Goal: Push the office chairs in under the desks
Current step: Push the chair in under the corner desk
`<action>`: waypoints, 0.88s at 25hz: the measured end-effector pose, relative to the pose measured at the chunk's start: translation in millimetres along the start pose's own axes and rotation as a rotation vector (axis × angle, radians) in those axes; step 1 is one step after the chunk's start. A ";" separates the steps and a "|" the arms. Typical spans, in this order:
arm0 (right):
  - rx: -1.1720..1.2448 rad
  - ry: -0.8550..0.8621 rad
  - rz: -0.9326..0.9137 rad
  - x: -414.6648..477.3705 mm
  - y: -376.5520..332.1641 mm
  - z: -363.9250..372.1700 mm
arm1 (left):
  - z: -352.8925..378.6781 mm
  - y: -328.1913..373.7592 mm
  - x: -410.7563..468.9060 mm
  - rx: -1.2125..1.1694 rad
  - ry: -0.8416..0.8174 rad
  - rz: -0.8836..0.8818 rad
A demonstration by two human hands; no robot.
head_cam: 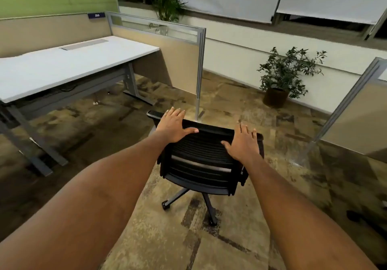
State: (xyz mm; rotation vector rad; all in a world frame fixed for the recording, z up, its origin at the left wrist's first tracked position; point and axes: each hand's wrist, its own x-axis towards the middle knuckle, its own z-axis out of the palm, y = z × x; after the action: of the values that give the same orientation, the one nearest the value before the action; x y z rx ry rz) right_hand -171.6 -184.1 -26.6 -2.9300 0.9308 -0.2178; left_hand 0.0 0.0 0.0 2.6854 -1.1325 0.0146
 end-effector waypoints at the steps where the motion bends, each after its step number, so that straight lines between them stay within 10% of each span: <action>1: -0.055 0.028 -0.022 7.2 0.1 3.2 | 1.2 0.4 5.6 0.033 -0.064 0.002; 10: -0.105 0.188 -0.220 94.8 -2.8 18.2 | 43.2 -23.3 51.3 0.189 0.380 -0.030; 22: -0.046 0.230 -0.419 235.1 -34.7 44.2 | 51.4 -65.5 135.0 0.180 0.510 -0.217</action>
State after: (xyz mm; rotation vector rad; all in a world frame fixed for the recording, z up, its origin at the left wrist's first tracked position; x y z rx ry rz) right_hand 44.8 -291.1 -39.5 -3.1575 0.3256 -0.5690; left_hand 137.1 -61.8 -50.3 2.7010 -0.7077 0.7496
